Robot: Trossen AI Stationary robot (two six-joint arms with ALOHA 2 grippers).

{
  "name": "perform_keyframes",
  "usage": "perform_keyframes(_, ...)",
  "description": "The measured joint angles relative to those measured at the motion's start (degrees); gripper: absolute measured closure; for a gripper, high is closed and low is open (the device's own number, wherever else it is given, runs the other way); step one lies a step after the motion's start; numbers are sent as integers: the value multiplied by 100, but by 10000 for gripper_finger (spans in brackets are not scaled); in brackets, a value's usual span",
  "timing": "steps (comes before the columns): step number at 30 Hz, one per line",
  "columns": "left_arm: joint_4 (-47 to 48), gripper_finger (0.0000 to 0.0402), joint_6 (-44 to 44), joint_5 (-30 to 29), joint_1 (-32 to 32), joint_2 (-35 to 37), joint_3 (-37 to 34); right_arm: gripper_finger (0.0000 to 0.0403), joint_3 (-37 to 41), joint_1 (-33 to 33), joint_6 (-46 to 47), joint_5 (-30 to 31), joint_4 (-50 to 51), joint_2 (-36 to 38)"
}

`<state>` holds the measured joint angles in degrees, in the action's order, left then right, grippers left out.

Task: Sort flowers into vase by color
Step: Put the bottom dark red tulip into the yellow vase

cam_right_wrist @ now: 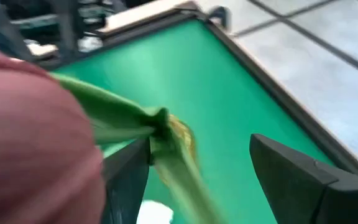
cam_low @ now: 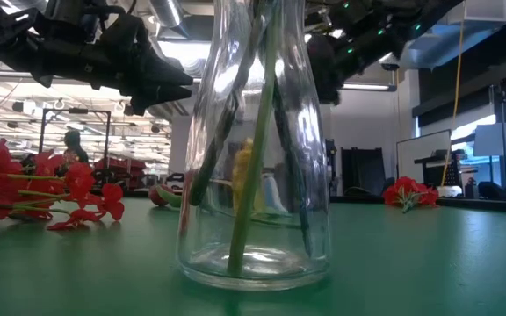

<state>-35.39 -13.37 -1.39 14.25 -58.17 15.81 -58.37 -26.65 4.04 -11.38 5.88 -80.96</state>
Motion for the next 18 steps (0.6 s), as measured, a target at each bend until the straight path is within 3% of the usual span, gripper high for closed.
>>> perform_keyframes(6,21,235,28,-2,1,0,0,137,-2,-1,47,742,1095,613)
perform_keyframes(18,23,235,157,-9,10,0,0,137,-4,4,174,219,152,527)
